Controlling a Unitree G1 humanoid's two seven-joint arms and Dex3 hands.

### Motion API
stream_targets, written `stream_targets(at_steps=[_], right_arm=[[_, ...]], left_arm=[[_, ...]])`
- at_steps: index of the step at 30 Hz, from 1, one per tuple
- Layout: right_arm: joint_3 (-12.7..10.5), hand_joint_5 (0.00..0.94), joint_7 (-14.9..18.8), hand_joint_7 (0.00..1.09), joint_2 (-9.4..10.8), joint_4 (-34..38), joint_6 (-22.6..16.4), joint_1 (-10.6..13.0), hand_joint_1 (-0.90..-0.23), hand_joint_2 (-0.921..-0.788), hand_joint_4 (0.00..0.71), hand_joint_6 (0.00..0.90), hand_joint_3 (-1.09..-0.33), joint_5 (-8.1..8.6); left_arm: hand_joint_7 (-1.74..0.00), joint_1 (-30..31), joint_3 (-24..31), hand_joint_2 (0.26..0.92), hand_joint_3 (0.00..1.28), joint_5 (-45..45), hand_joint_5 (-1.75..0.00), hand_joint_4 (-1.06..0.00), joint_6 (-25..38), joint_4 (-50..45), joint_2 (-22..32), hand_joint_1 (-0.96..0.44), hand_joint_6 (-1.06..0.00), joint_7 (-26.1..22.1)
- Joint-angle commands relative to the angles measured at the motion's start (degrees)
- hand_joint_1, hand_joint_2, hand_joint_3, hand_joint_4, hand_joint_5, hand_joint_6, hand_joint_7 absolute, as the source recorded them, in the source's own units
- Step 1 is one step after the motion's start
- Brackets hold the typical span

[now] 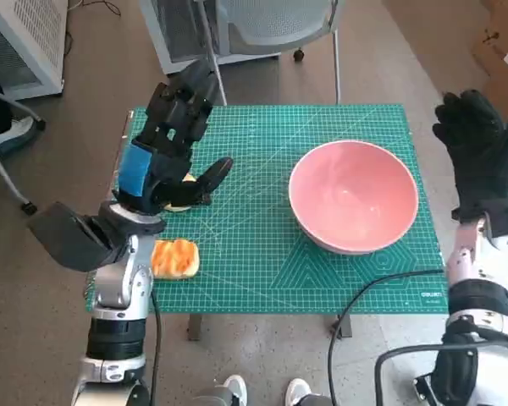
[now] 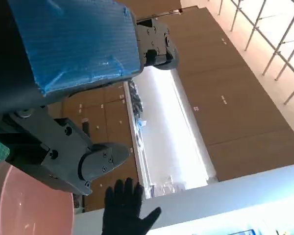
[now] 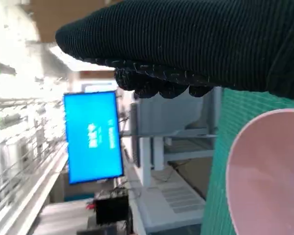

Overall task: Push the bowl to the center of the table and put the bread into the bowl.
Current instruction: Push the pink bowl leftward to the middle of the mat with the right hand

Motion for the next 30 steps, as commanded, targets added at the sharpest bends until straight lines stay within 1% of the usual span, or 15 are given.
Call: stream_targets(at_steps=[1, 9, 14, 18, 22, 30], right_arm=[[-0.18, 0.013, -2.19, 0.03, -0.18, 1.55, 3.09, 1.68, -0.6, -0.921, 0.292, 0.426, -0.805, -1.39], [-0.08, 0.015, -4.47, 0.03, -0.19, 2.36, 6.43, 2.5, -0.599, -0.921, 0.309, 0.426, -0.796, -2.76], [-0.55, 0.014, -5.09, 0.02, 0.0, 2.63, 7.99, 3.11, -0.6, -0.921, 0.313, 0.42, -0.796, -3.34], [-0.77, 0.003, -5.81, 0.02, 0.32, 2.85, 9.13, 3.91, -0.609, -0.921, 0.289, 0.411, -0.798, -3.79], [-0.84, 0.001, -6.28, 0.01, 0.73, 2.89, 9.68, 4.45, -0.612, -0.921, 0.268, 0.403, -0.817, -4.06], [-1.43, 0.0, -7.27, 0.0, 2.52, 3.06, 11.24, 5.44, -0.619, -0.921, 0.247, 0.38, -0.831, -4.1]], left_arm=[[-0.52, 0.82, 0.12, 0.631, 0.75, -0.27, -0.11, -0.09, -0.14, -1.02, -0.25, -0.14, 0.0, 0.42], [-0.52, 1.29, 0.3, 0.632, 0.75, -0.26, -0.12, -0.09, 0.1, -1.55, 0.05, -0.14, 0.0, 0.73], [-0.52, 1.87, 0.33, 0.632, 0.75, -0.32, -0.13, -0.09, 0.32, -2.33, 0.09, -0.14, 0.0, 1.04], [-0.52, 2.47, 0.48, 0.634, 0.74, -0.34, -0.14, -0.1, 0.55, -2.98, 0.17, -0.15, 0.0, 1.36], [-0.54, 2.9, 0.55, 0.637, 0.74, -0.3, -0.15, -0.09, 0.86, -3.6, 0.26, -0.15, 0.0, 1.67], [-0.56, 3.97, 0.82, 0.641, 0.73, -0.34, -0.17, -0.09, 1.6, -5.0, 0.5, -0.15, 0.0, 2.22]])
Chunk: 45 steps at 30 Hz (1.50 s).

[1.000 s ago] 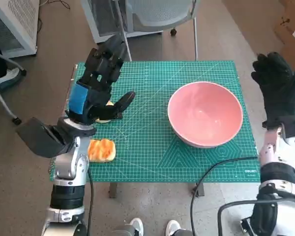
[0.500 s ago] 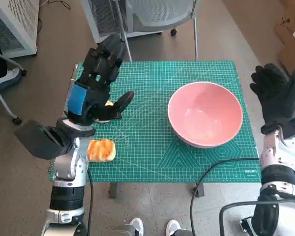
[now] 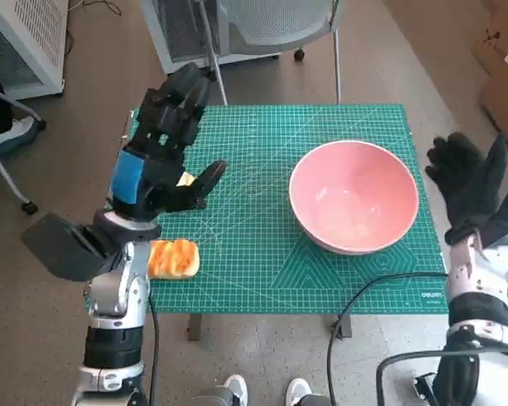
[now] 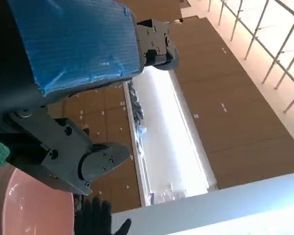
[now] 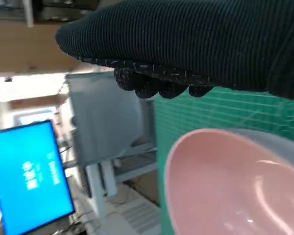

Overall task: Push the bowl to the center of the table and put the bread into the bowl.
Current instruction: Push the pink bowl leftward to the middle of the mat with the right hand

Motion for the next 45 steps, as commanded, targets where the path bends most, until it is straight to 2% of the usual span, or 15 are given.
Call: stream_targets(at_steps=[1, 16, 27, 45], right_arm=[[-0.39, 0.0, -1.28, 0.0, 1.82, 0.91, 1.97, 2.09, -0.618, -0.921, 0.247, 0.383, -0.832, -0.7], [-1.7, 0.011, -1.61, 0.01, 4.51, 0.74, 3.54, 2.02, -0.609, -0.921, 0.272, 0.409, -0.798, -0.6], [-1.61, 0.017, -0.32, 0.03, 6.3, 0.62, 2.49, 1.92, -0.655, -0.921, 0.312, 0.447, -0.751, -0.97], [-1.03, 0.004, 0.57, 0.0, 8.89, 0.42, 1.64, -0.26, -0.63, -0.921, 0.282, 0.41, -0.768, -1.73]], left_arm=[[-0.56, 1.04, 0.34, 0.641, 0.73, -0.3, -0.17, -0.09, 0.59, -1.61, 0.36, -0.15, 0.0, 0.41], [-0.55, 2.55, 0.72, 0.647, 0.72, -0.35, -0.2, -0.09, 1.95, -3.81, 0.81, -0.14, 0.0, 1.09], [-0.56, 3.15, 0.97, 0.652, 0.7, -0.12, -0.21, -0.09, 2.27, -4.53, 1.5, -0.15, 0.0, 1.26], [-0.59, 3.84, 1.36, 0.663, 0.67, -0.56, -0.24, -0.08, 2.75, -5.75, 2.34, -0.16, 0.0, 1.15]])
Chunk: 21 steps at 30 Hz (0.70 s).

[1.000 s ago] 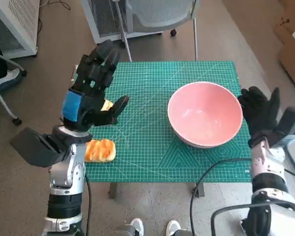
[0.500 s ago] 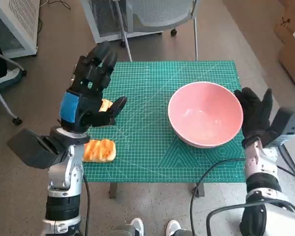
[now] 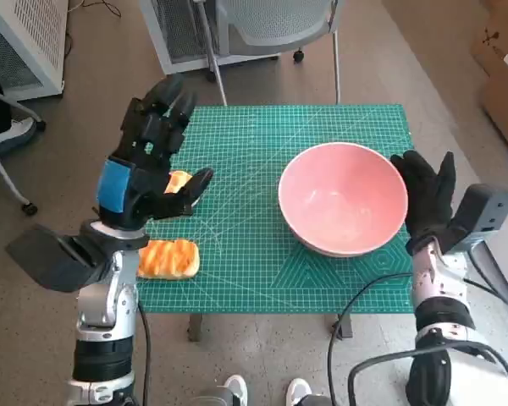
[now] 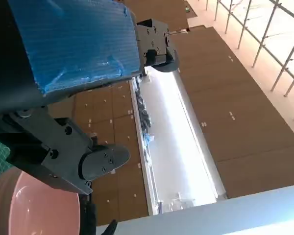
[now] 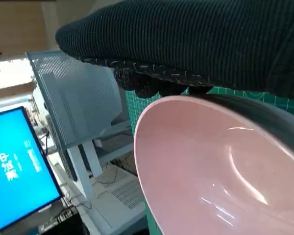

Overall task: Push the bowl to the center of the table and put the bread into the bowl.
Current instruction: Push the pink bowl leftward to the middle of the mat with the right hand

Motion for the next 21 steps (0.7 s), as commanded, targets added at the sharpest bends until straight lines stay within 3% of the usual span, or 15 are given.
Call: stream_targets(at_steps=[1, 21], right_arm=[[0.22, 0.004, 0.08, 0.0, 1.89, 0.29, 0.0, -0.91, -0.63, -0.921, 0.283, 0.41, -0.769, -0.36], [1.71, 0.015, -1.83, 0.01, 7.66, 0.08, 0.64, -4.9, -0.627, -0.921, 0.327, 0.434, -0.784, -1.25]], left_arm=[[-0.59, 0.76, 0.17, 0.664, 0.67, -0.52, -0.24, -0.08, 0.32, -1.35, 0.29, -0.17, 0.0, -0.09], [-0.56, 3.19, 1.23, 0.696, 0.59, -0.65, -0.27, -0.07, -0.05, -3.14, 0.72, -0.2, 0.0, 0.05]])
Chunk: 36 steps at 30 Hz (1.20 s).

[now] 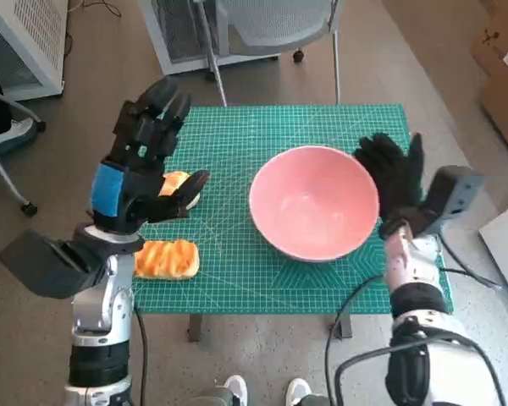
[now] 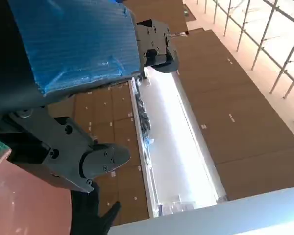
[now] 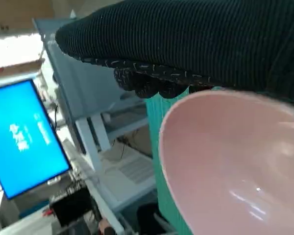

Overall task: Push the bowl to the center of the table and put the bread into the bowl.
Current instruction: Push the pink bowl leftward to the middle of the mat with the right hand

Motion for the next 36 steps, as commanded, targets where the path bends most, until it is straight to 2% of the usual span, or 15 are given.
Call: stream_targets(at_steps=[1, 13, 25, 36], right_arm=[[0.89, 0.015, -0.78, 0.01, 1.95, 0.31, 0.95, -0.53, -0.627, -0.921, 0.327, 0.433, -0.786, -0.83], [2.31, 0.001, -0.28, 0.0, 4.08, 0.4, 1.98, -1.7, -0.643, -0.921, 0.303, 0.41, -0.801, -1.72], [2.93, 0.002, -0.23, 0.0, 5.54, 0.69, 3.46, -2.29, -0.614, -0.921, 0.302, 0.408, -0.798, -2.5], [3.23, 0.006, 0.5, 0.01, 5.14, 0.53, 3.3, -2.64, -0.608, -0.921, 0.314, 0.425, -0.801, -2.4]], left_arm=[[-0.56, 1.52, 0.62, 0.697, 0.59, -0.41, -0.28, -0.07, -0.18, -1.61, 0.51, -0.2, 0.0, 0.13], [-0.57, 3.12, 1.4, 0.728, 0.52, 0.17, -0.27, -0.07, -0.46, -3.18, 0.68, -0.23, 0.0, 1.27], [-0.57, 4.56, 2.2, 0.75, 0.47, 0.83, -0.26, -0.09, -1.22, -3.59, 0.62, -0.23, 0.0, 2.7], [-0.57, 5.0, 2.2, 0.783, 0.41, 1.41, -0.22, -0.11, -1.51, -3.37, 0.39, -0.24, 0.0, 4.07]])
